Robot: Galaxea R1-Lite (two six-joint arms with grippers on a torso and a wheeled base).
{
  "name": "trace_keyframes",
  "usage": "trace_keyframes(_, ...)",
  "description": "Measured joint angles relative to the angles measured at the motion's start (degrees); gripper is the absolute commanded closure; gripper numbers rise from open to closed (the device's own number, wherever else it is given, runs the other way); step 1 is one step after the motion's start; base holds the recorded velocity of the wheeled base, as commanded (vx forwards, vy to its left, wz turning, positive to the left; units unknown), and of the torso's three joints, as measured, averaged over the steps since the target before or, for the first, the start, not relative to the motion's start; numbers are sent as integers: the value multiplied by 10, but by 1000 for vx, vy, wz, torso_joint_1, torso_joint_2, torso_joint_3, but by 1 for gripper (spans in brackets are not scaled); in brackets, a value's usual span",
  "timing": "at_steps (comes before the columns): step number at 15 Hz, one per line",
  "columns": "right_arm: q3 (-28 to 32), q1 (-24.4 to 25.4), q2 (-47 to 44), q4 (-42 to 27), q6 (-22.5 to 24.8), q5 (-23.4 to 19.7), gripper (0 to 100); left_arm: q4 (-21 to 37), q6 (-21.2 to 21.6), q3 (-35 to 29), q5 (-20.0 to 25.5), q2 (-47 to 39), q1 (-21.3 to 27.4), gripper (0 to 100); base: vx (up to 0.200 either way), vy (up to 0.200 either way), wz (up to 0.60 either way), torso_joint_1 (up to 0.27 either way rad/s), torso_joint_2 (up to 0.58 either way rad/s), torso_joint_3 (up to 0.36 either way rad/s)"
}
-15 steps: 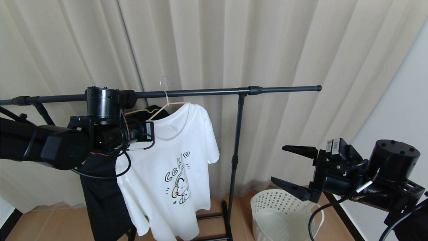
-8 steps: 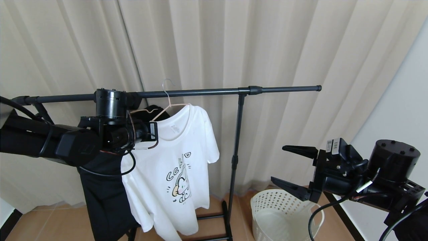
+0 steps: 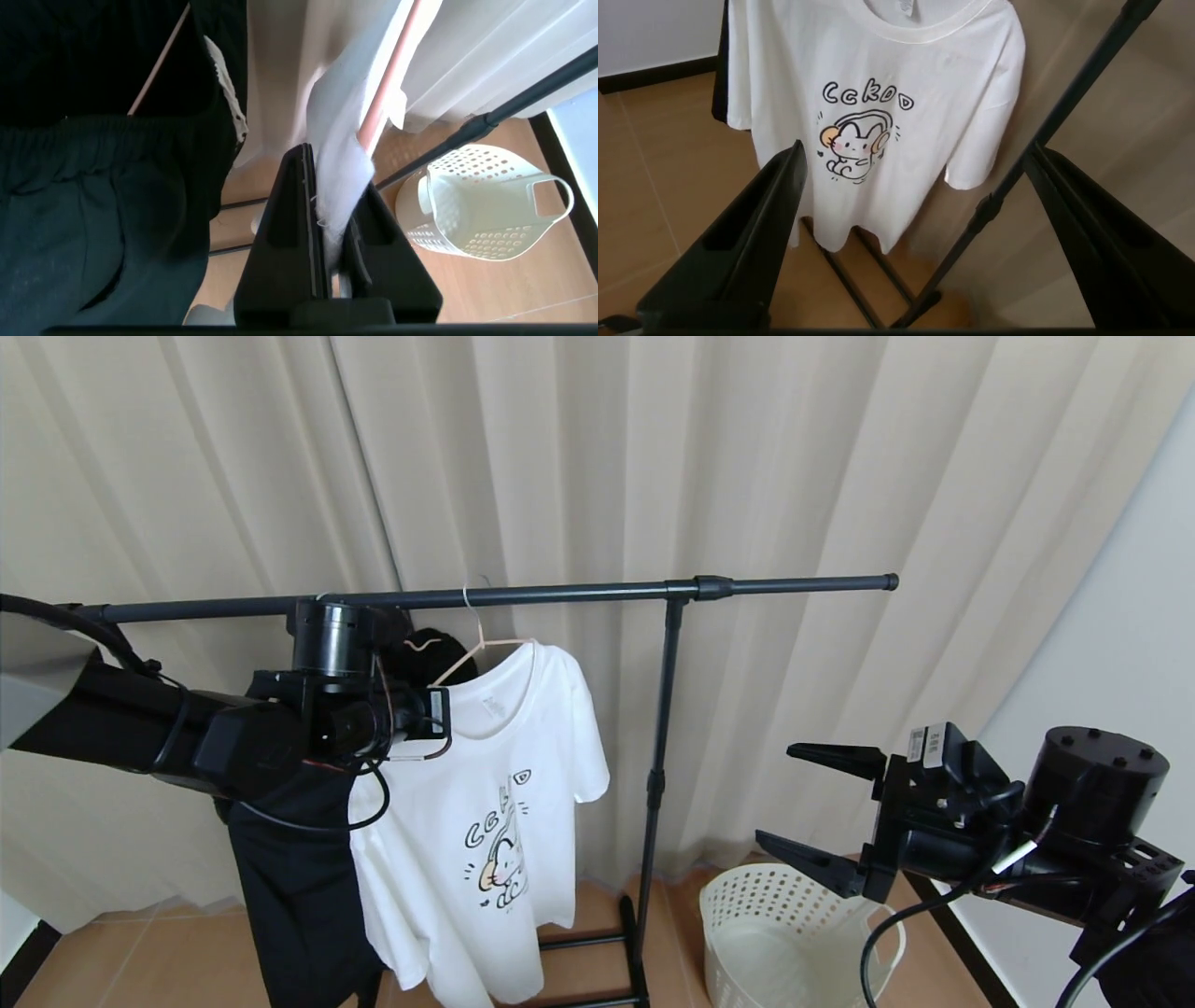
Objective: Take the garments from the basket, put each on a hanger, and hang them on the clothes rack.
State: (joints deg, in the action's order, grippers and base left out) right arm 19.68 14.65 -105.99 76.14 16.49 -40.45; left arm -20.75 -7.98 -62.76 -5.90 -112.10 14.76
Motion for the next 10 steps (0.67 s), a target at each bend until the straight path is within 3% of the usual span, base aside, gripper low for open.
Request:
trace_keyframes(1,0,0,0,0,0,0,0,0,0,0,0,-3,0,100,0,0,0,0,0,0)
trace_keyframes(2,0,0,0,0,0,0,0,0,0,0,0,-6,0,0,0,0,0,0,0,0)
trace_keyframes(10,4,0,0,0,-1,8,0,-11,-6,14,2,1,0,0,0,0,0,0,0,0)
